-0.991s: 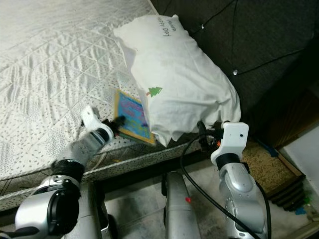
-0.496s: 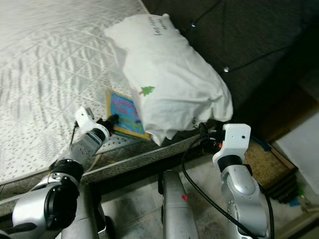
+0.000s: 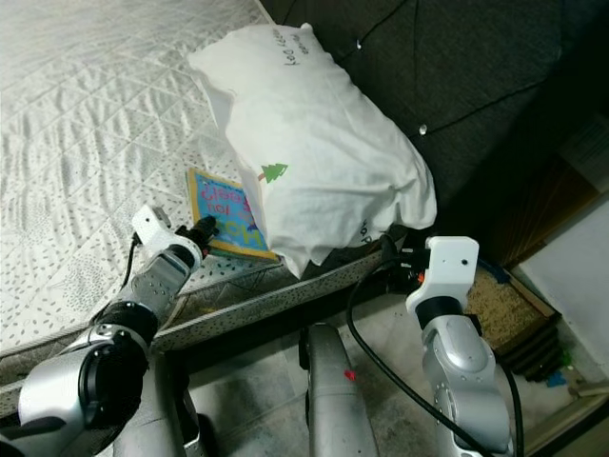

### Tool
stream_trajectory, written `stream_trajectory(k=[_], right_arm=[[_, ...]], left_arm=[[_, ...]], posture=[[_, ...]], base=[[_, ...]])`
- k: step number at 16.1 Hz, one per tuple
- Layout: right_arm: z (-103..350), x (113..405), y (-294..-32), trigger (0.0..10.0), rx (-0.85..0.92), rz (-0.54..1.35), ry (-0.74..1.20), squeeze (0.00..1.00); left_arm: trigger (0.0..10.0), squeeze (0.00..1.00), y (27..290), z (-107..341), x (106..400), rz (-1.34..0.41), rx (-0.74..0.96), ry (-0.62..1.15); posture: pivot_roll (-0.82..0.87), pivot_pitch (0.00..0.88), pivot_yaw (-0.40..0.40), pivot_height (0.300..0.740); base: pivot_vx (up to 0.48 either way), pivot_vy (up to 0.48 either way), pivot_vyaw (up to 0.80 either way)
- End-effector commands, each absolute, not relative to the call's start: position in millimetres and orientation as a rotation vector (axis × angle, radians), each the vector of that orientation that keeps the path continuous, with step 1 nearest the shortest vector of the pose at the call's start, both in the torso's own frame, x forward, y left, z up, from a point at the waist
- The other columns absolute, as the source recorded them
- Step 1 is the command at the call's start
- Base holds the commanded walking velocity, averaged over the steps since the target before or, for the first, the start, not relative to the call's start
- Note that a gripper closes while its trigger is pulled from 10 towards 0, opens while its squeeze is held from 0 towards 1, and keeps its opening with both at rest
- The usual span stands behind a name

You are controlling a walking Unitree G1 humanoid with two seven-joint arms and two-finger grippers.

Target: Clean up the room

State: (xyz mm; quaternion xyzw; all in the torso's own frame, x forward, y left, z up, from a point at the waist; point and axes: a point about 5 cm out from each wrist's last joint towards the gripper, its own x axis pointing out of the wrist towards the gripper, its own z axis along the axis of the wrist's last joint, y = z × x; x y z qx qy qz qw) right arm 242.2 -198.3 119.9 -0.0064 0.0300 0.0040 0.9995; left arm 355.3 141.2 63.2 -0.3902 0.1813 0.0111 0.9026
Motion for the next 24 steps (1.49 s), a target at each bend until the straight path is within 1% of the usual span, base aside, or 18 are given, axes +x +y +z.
stream_trajectory(k=[1,4,8,10,13,17,19,22,24], right_arm=[[123,241,-202,10.0,-0.017,-0.006,0.056,0.0],[122,241,-202,10.0,-0.014,-0.01,0.056,0.0],[123,245,-202,10.0,-0.013,-0.008,0.051,0.0],[123,247,-201,10.0,-0.011,-0.007,0.049,0.0],[122,252,-197,10.0,0.0,0.0,0.041,0.0],[121,260,-191,10.0,0.014,0.009,0.029,0.0],[122,266,-188,10.0,0.03,0.015,0.013,0.0],[122,279,-177,10.0,0.061,0.048,-0.004,0.0],[128,290,-168,10.0,0.077,0.063,-0.029,0.0]], left_arm=[[10.0,1.0,145,62,355,0.044,-0.793,0.375],[10.0,1.0,154,64,357,0.089,-0.751,0.355],[10.0,1.0,159,64,357,0.11,-0.722,0.356],[10.0,1.0,160,64,357,0.11,-0.688,0.357],[10.0,1.0,149,56,352,0.1,-0.644,0.387],[10.0,1.0,158,57,352,0.128,-0.604,0.361],[10.0,1.0,166,65,354,0.127,-0.545,0.304],[10.0,1.0,191,75,351,0.152,-0.476,0.206],[10.0,1.0,208,86,342,0.151,-0.407,0.111]], posture=[[-0.21,0.15,-0.051,0.573],[-0.21,0.146,-0.051,0.573],[-0.2,0.137,-0.049,0.573],[-0.19,0.133,-0.047,0.573],[-0.17,0.124,-0.043,0.573],[-0.14,0.099,-0.035,0.573],[-0.12,0.081,-0.03,0.573],[-0.07,0.052,-0.025,0.573],[-0.02,0.031,-0.019,0.573]], base=[[0.0,0.0,0.0],[0.0,0.0,0.0],[0.0,0.0,0.0],[0.0,0.0,0.0],[0.0,0.0,0.0],[0.0,0.0,0.0],[0.0,0.0,0.0],[0.0,0.0,0.0],[0.0,0.0,0.0]])
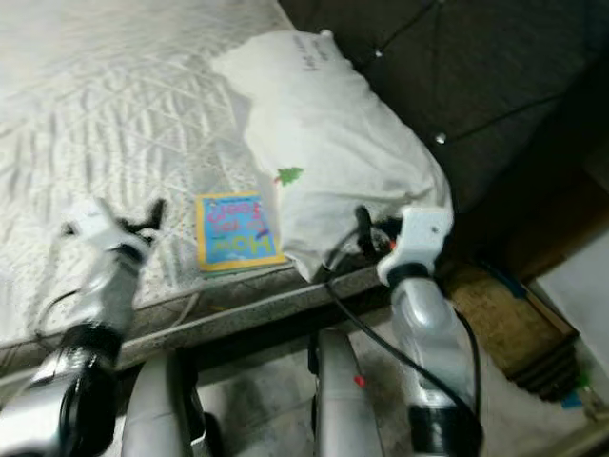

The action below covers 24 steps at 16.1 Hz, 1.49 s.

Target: Clean up the room

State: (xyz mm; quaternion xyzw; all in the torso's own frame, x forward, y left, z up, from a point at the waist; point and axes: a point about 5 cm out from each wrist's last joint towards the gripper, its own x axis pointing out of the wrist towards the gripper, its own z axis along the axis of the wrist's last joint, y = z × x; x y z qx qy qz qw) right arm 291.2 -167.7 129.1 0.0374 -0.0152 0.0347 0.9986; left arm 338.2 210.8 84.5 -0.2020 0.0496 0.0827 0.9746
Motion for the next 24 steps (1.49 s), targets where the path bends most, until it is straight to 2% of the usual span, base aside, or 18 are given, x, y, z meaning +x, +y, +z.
stream_trajectory(k=[1,3,7,14,15,16,19,24], right_arm=[[132,295,-166,10.0,0.083,0.074,-0.049,0.0],[137,299,-162,10.0,0.129,0.109,-0.078,0.0],[141,300,-153,10.0,0.178,0.134,-0.1,0.0],[117,289,-155,10.0,0.227,0.089,-0.04,0.0],[117,288,-153,10.0,0.221,0.1,-0.039,0.0],[116,286,-153,10.0,0.218,0.104,-0.041,0.0],[113,285,-158,10.0,0.219,0.082,-0.03,0.0],[110,283,-160,10.0,0.217,0.062,-0.017,0.0]], left_arm=[[10.0,1.0,213,94,334,0.139,-0.357,0.064],[10.0,1.0,210,103,321,0.108,-0.28,0.017],[10.0,1.0,189,103,289,0.019,-0.219,0.0],[10.0,1.0,170,90,272,-0.052,-0.161,0.086],[10.0,0.31,168,89,273,-0.05,-0.164,0.097],[10.0,0.0,166,87,274,-0.051,-0.147,0.116],[10.0,0.0,156,90,278,-0.114,-0.118,0.116],[10.0,0.0,149,93,283,-0.152,-0.119,0.119]], posture=[[0.0,0.023,-0.02,0.573],[0.02,0.004,-0.023,0.573],[-0.02,0.0,0.002,0.619],[-0.02,0.0,0.022,0.685],[-0.02,0.0,0.021,0.699],[-0.02,0.0,0.02,0.714],[-0.02,0.0,0.017,0.74],[-0.03,0.0,0.024,0.74]], base=[[0.0,0.0,0.0],[0.0,0.0,0.0],[0.0,0.0,0.0],[0.0,0.0,0.0],[0.0,0.0,0.0],[0.0,0.0,0.0],[0.0,0.0,0.0],[0.0,0.0,0.0]])
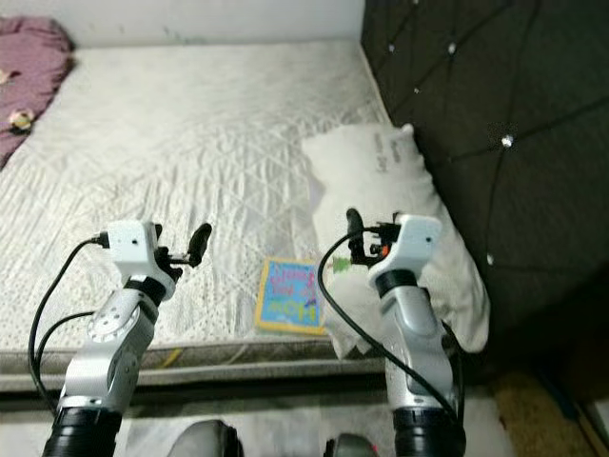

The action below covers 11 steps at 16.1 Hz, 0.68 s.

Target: Clean up the room

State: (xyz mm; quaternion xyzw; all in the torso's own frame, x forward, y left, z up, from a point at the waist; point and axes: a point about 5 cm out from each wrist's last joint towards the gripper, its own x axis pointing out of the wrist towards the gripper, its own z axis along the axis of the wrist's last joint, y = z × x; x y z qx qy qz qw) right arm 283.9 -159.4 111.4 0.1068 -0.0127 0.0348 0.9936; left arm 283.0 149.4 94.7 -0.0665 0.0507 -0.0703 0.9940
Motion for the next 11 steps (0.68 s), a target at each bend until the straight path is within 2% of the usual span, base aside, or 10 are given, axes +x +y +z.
stream_trajectory(k=[1,3,6,10,11], right_arm=[[110,282,-162,10.0,0.217,0.057,-0.019,0.0],[112,283,-164,10.0,0.19,0.024,-0.03,0.0],[111,278,-176,10.0,0.146,-0.025,-0.033,0.0],[106,273,-179,10.0,0.129,-0.041,-0.012,0.0],[106,273,-180,10.0,0.124,-0.045,-0.009,0.0]], left_arm=[[10.0,0.0,148,94,283,-0.157,-0.12,0.118],[10.0,0.0,148,90,278,-0.164,-0.107,0.125],[10.0,0.0,152,96,273,-0.177,0.014,0.063],[10.0,0.0,153,96,271,-0.178,-0.007,0.071],[10.0,0.0,154,97,271,-0.175,-0.007,0.069]], posture=[[-0.03,0.0,0.023,0.74],[-0.04,0.0,0.027,0.74],[-0.03,0.0,0.018,0.74],[-0.03,0.0,0.016,0.74],[-0.03,0.0,0.016,0.74]], base=[[0.0,0.0,0.0],[0.0,0.0,0.0],[0.0,0.0,0.0],[0.0,0.0,0.0],[0.0,-0.326,0.0]])
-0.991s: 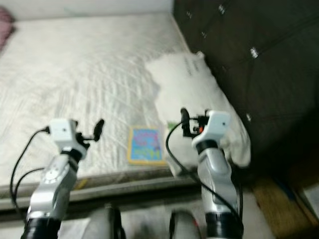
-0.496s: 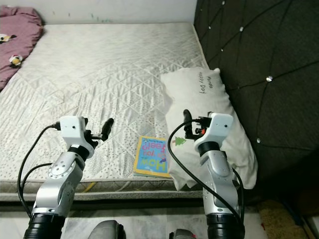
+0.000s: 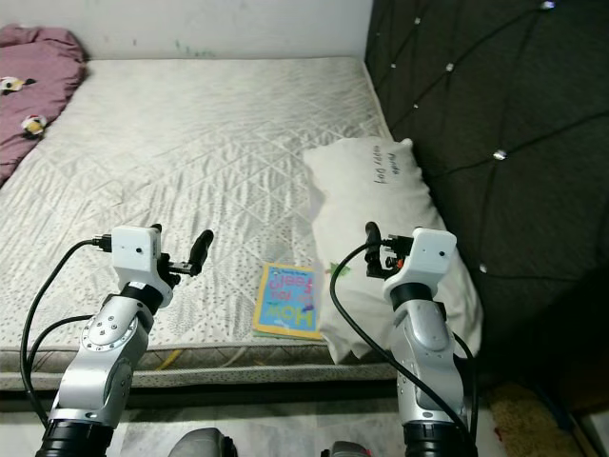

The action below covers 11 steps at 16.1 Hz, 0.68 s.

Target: Clean up the room

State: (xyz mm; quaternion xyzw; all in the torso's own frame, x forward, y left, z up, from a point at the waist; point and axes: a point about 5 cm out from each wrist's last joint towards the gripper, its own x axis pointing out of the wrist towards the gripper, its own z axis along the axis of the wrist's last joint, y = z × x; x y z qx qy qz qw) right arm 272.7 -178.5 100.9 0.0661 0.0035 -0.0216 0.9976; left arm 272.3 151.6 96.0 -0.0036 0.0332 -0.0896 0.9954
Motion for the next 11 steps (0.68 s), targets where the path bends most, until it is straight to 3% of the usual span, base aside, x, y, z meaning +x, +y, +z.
stream_trajectory(k=[1,7,11], right_arm=[[105.7,272.1,-180.6,10.0,0.124,-0.052,-0.006,0.0],[105.6,270.3,-184.6,10.0,0.118,-0.066,0.001,0.0],[106.0,269.6,-185.8,10.0,0.116,-0.072,0.007,0.0]], left_arm=[[10.0,0.0,154.5,97.0,271.1,-0.171,-0.017,0.069],[10.0,0.0,159.7,95.7,272.1,-0.118,-0.064,0.098],[10.0,0.0,160.5,96.0,272.8,-0.113,-0.114,0.107]], posture=[[-0.04,0.002,0.015,0.74],[-0.04,0.019,0.012,0.74],[-0.04,0.028,0.012,0.74]], base=[[0.0,-0.33,0.0],[0.0,0.0,0.0],[0.0,0.48,0.0]])
